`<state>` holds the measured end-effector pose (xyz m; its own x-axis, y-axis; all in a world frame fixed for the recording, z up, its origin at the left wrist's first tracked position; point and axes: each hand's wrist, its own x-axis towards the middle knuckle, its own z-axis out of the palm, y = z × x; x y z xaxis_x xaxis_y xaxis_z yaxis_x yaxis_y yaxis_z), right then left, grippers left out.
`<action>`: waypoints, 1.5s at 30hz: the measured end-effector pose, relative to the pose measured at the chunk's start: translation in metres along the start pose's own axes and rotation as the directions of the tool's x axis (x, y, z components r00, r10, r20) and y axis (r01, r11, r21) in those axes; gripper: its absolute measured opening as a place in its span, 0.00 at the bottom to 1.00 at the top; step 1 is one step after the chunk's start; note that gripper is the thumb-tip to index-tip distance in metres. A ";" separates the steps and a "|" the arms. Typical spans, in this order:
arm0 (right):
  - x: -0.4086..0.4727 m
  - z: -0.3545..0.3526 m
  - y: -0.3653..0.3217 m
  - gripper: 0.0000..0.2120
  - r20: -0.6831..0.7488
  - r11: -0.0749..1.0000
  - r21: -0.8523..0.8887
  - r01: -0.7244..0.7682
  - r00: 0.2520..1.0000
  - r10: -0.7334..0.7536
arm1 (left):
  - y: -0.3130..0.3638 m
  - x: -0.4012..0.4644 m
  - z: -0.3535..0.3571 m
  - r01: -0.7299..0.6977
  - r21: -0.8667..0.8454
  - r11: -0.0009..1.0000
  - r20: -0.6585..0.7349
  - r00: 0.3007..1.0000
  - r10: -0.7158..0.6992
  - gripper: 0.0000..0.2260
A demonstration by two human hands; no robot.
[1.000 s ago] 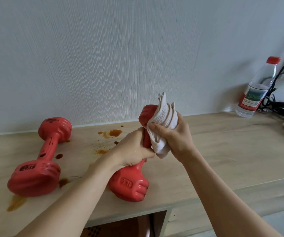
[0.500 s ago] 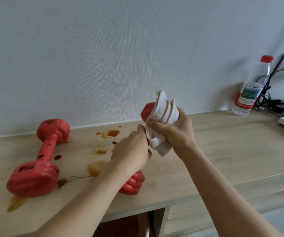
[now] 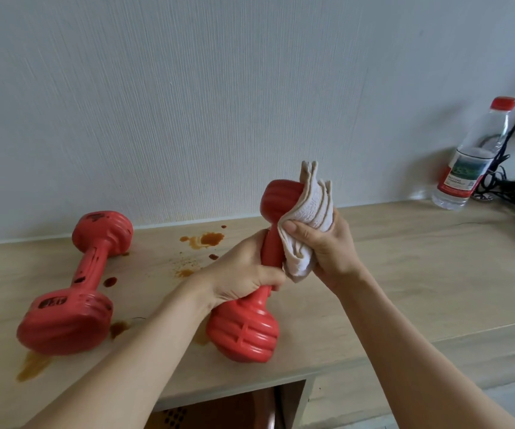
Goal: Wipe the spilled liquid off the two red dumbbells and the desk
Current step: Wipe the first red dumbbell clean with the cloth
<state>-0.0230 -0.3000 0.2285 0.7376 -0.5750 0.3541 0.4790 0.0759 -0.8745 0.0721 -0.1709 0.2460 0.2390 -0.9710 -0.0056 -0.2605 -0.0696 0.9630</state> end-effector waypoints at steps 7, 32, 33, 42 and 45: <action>0.000 -0.013 0.003 0.22 0.081 0.987 0.027 -0.161 0.984 0.158 | -0.012 0.000 -0.003 0.079 -0.228 0.971 0.040 0.997 -0.072 0.15; -0.069 0.085 -0.011 0.23 0.043 0.432 -0.878 0.208 0.932 -0.360 | 0.006 0.011 -0.027 -0.134 -0.660 0.739 -0.586 0.707 -0.395 0.05; -0.067 0.085 -0.011 0.24 0.017 0.417 -0.892 0.173 0.936 -0.351 | 0.005 0.012 -0.024 -0.130 -0.653 0.746 -0.596 0.695 -0.401 0.03; -0.022 0.047 0.007 0.26 -0.178 0.872 0.225 -0.434 0.862 0.475 | 0.031 0.015 -0.013 -0.331 -0.505 0.797 -0.704 0.692 -0.159 0.06; -0.015 0.048 0.006 0.30 -0.142 0.815 0.274 -0.511 0.816 0.560 | 0.032 0.018 -0.014 -0.390 -0.422 0.819 -0.774 0.626 -0.101 0.04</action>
<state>-0.0086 -0.2515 0.2340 0.8025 -0.5427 -0.2479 0.1436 0.5790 -0.8026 0.0811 -0.1873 0.2807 0.8994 -0.4236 0.1080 0.0883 0.4180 0.9041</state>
